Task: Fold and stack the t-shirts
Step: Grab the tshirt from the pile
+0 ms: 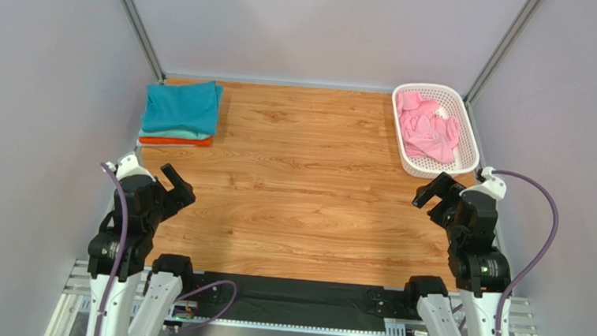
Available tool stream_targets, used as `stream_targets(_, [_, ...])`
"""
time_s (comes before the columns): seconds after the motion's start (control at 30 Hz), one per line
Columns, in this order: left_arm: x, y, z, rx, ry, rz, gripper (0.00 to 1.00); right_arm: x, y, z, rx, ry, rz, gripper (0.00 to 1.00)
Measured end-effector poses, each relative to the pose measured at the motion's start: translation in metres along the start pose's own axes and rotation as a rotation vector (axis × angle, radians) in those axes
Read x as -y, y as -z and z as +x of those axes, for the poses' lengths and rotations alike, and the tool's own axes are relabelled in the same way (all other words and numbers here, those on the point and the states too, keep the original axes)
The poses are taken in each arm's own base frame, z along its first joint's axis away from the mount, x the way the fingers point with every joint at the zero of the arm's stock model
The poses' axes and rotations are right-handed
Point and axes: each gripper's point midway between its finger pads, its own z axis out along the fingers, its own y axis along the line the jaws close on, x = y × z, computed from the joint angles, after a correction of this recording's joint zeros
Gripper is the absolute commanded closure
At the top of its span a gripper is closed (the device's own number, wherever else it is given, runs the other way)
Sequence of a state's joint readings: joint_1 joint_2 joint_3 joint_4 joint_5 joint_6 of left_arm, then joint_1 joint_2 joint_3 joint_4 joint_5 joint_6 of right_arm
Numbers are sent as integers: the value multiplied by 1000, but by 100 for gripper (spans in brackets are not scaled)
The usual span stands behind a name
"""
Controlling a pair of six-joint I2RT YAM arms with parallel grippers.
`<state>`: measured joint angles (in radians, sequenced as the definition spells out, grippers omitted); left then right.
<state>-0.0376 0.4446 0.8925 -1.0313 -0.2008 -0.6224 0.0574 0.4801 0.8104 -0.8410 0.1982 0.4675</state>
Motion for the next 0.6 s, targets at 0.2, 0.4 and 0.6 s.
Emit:
stream_targets(0.2, [0,-9,4,-44,-10,-28,0,-8,-24,-8,-88,32,53,0])
stream_targets(0.4, [0,-11,5,-51,-10,-32,0,-22,-87,-42,-152,54,179,0])
stream_targets(0.6, [-2,-12,7,-54,-8,-36,0,-9,-202,-59,-279,0,283,0])
